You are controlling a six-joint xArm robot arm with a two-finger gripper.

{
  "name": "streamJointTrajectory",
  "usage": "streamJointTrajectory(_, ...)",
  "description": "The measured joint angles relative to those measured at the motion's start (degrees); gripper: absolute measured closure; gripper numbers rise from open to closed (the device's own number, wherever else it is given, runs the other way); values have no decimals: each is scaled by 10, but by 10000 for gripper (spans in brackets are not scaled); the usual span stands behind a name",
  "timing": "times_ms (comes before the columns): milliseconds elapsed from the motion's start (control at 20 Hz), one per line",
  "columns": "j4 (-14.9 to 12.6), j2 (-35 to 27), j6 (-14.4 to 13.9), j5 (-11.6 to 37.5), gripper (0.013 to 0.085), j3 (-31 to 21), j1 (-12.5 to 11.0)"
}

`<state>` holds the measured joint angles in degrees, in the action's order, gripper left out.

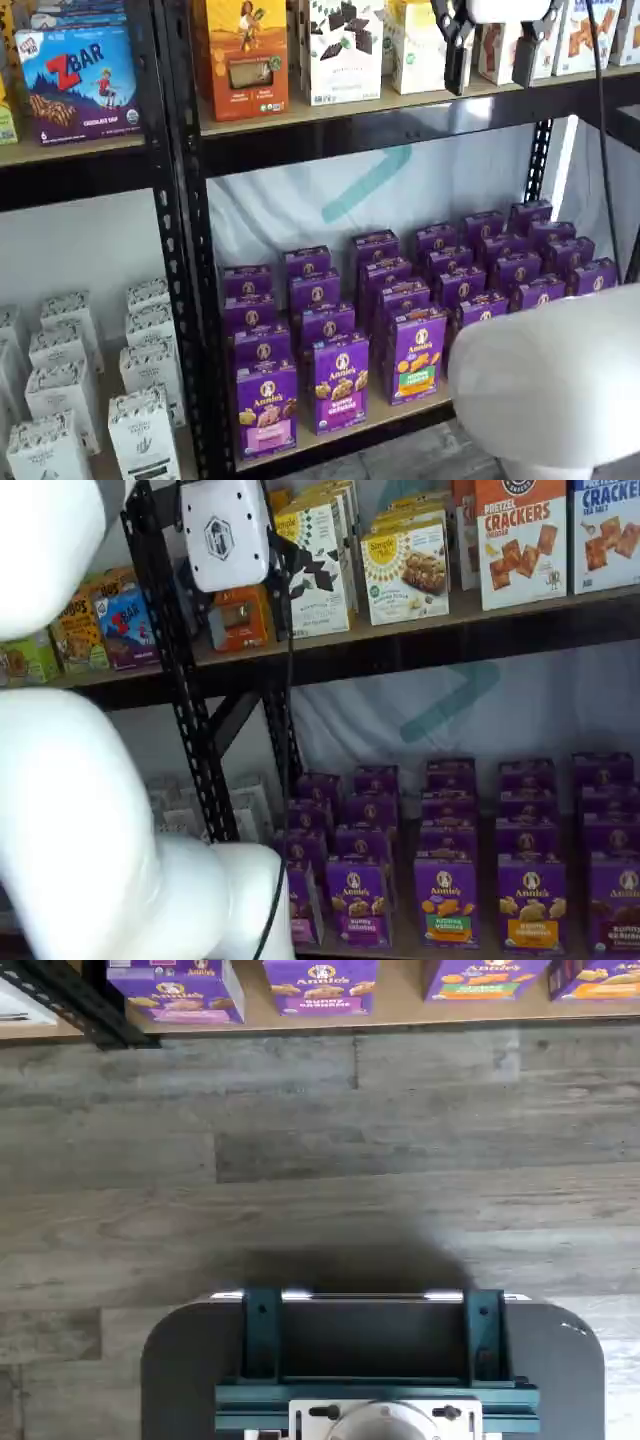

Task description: Pick up the purple box with a pink patch in the middle, on the bottom shelf, the first box from the left

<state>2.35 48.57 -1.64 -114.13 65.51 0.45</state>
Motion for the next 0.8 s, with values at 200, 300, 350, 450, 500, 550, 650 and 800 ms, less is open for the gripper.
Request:
streamJointTrajectory(200, 21, 10, 10, 18, 130, -10, -18)
streamJointTrajectory(300, 19, 11, 8, 20, 130, -12, -15)
streamJointTrajectory(350, 17, 11, 7, 21, 130, -13, -13)
streamJointTrajectory(450, 13, 11, 4, 25, 130, -17, -8)
streamJointTrajectory(500, 9, 12, 2, 29, 130, -19, -5)
streamJointTrajectory(550, 5, 12, 0, 32, 130, -22, -1)
streamJointTrajectory(650, -4, 12, -3, 40, 130, -31, 6)
streamJointTrajectory(800, -12, 10, -6, 52, 130, -47, 11)
